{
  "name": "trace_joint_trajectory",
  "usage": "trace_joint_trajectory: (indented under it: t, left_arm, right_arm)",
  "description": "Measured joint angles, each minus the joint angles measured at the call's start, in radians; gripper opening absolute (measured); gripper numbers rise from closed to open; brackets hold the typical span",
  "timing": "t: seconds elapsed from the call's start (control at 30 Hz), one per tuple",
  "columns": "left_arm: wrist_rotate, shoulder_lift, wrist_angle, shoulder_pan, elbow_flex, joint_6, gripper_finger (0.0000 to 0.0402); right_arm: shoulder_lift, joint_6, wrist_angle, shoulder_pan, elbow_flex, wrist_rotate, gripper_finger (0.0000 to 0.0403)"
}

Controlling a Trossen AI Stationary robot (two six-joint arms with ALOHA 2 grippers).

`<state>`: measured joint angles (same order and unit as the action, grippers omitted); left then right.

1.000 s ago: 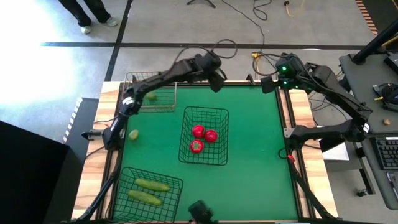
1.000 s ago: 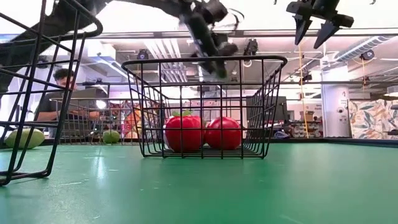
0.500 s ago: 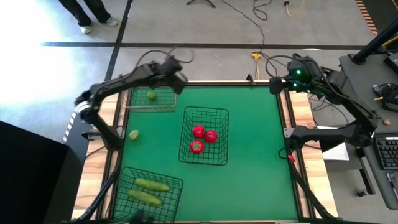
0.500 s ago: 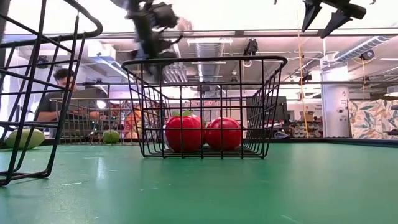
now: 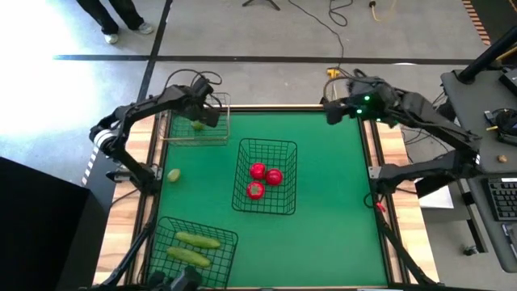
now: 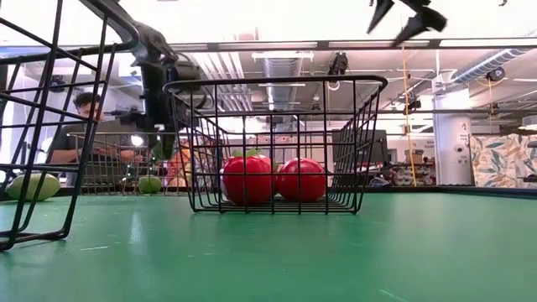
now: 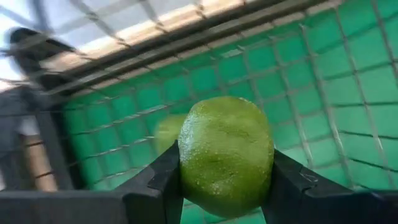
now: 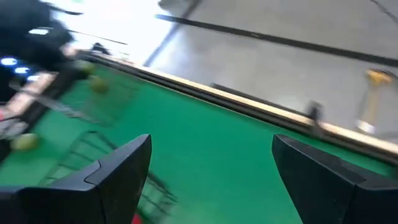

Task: Sort produce into baskets
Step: Put the right lime into the gold wire basket, then put the lime into the gold wire basket

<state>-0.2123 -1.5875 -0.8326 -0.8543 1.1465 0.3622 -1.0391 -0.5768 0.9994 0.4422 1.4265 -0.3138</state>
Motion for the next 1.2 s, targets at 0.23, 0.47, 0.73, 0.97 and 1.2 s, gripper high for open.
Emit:
trace_joint_trajectory:
  t: [0.23, 0.47, 0.73, 0.97, 1.2]
  left_arm:
    - [0.124, -0.099, -0.139, -0.005, 0.150, -0.090, 0.0144]
    - [0.128, -0.251, -0.373, -0.057, 0.317, -0.165, 0.0141]
    - [0.195, -0.334, -0.469, -0.070, 0.367, -0.231, 0.0144]
    - [0.186, -0.323, -0.468, -0.070, 0.372, -0.256, 0.0166]
    - [0.134, -0.301, -0.485, -0.069, 0.372, -0.266, 0.0239]
  right_arm:
    - [-0.067, -0.018, -0.109, -0.139, 0.000, 0.006, 0.0325]
    - [-0.104, -0.065, -0.108, -0.275, 0.000, 0.006, 0.0324]
    - [-0.115, -0.080, -0.107, -0.365, 0.000, -0.002, 0.0324]
    - [-0.115, -0.102, -0.107, -0.368, 0.000, -0.004, 0.0324]
    - [-0.115, -0.112, -0.106, -0.368, 0.000, -0.002, 0.0324]
